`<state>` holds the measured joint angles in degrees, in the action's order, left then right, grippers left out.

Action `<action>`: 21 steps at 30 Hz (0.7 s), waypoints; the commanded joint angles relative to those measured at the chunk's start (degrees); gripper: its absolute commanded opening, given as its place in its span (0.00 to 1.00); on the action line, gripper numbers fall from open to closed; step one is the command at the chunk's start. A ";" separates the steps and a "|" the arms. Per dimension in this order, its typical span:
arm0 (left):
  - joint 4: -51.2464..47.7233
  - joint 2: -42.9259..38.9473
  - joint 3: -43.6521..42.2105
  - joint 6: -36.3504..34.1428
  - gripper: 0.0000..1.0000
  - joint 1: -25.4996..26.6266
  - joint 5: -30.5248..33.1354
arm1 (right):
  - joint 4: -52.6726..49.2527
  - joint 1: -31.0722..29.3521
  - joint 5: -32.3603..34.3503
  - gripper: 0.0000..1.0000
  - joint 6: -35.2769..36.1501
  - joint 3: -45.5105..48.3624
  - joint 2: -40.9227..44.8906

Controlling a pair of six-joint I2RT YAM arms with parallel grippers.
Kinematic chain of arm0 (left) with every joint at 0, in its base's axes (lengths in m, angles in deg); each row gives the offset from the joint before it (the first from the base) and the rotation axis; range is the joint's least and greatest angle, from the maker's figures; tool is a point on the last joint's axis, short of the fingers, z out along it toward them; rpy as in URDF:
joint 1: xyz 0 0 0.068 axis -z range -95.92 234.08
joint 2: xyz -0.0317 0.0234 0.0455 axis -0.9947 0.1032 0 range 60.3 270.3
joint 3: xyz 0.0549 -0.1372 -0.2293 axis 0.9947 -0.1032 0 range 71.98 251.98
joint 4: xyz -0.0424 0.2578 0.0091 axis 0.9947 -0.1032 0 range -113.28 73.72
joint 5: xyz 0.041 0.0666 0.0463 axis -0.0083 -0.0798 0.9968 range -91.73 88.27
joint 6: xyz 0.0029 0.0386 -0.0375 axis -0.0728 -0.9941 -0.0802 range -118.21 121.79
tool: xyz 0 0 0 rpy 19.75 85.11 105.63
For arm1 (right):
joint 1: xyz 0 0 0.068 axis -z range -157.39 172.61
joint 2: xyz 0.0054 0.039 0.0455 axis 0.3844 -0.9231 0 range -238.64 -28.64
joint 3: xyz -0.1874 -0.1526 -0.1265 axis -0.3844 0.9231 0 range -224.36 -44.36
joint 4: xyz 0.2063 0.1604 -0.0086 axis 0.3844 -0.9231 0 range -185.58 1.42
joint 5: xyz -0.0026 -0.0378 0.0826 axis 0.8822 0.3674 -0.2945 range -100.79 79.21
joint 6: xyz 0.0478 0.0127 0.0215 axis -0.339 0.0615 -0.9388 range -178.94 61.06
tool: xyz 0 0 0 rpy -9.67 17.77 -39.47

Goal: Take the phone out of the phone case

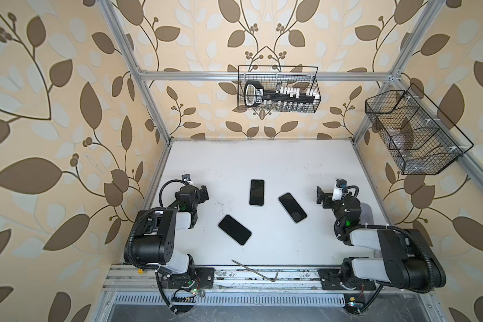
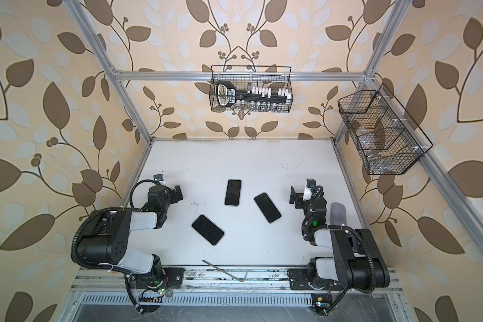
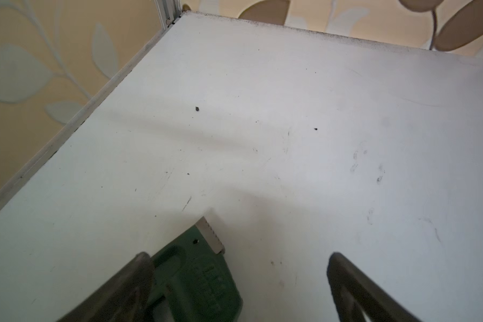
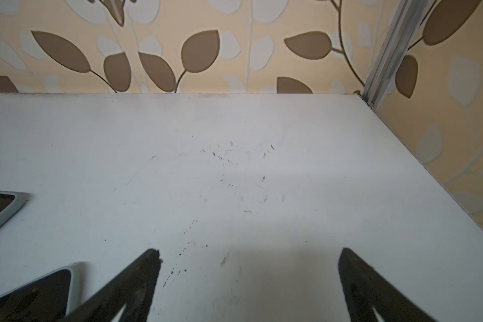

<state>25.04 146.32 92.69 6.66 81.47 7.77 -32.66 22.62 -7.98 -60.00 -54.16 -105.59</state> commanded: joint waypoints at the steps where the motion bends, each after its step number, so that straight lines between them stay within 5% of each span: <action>1: 1.06 -0.15 1.56 -0.47 0.99 0.19 1.05 | 0.77 -0.36 0.79 1.00 0.36 -1.10 -0.12; 21: -0.45 0.47 2.63 -0.12 0.99 0.07 1.40 | 0.72 -0.54 1.23 1.00 0.48 -1.18 -0.08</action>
<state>24.18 146.84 93.85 6.66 81.47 7.84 -32.66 22.58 -7.80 -60.00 -54.16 -105.59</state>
